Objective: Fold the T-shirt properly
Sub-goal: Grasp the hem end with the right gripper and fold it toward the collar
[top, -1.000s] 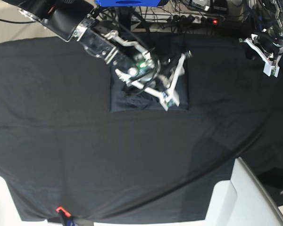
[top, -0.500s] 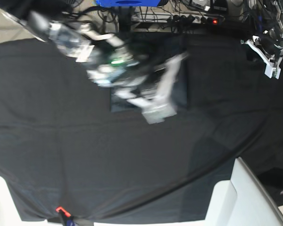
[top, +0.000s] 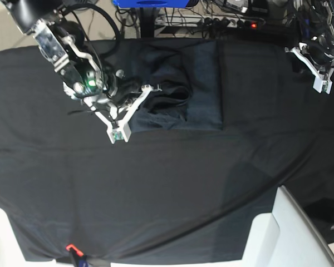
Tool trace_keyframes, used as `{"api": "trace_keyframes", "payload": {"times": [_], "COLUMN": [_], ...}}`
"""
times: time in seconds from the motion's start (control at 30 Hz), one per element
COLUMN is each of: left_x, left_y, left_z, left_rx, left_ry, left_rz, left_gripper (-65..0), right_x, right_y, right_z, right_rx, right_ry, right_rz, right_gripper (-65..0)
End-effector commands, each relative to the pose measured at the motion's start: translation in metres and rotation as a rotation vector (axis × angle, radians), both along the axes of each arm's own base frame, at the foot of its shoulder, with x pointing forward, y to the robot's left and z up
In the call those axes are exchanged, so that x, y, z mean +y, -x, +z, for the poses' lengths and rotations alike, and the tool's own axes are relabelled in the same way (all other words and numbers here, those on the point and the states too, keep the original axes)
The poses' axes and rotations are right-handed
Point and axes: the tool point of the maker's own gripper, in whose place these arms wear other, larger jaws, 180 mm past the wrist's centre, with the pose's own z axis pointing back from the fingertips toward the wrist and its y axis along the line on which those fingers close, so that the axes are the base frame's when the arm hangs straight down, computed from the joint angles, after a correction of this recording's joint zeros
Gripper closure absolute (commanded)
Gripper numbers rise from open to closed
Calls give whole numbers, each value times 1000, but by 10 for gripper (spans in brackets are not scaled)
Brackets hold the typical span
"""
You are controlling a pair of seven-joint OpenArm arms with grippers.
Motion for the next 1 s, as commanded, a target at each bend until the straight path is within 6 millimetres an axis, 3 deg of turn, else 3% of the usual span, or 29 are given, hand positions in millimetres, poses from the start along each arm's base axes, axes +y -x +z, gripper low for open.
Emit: {"api": "trace_keyframes", "payload": {"times": [0.0,0.1,0.27,0.73,0.97], "left_x": [6,6,6,6,6], "left_y": [-6,-4,-6,-4,-4], "left_z": [10,9,10,9,8], "left_rx": [-28,-23,-28,-25,-22], "left_ry": [-18,-18,-18,-17,-18], "left_rz": [-12,-13,-12,-12,-12], "left_gripper": [0,0,0,0,0], "right_x": [-4,-8,3,56,54], "right_y": [-14,-17,-21,-20,-19], "right_z": [7,1,-6,0,0], "right_rx": [-44,-39,-13,0,-1], "right_ry": [4,17,6,-62,-53], "right_rz": [-13,-19,-29,25,31], "right_gripper": [-3,-3,-2,-2,-2]}}
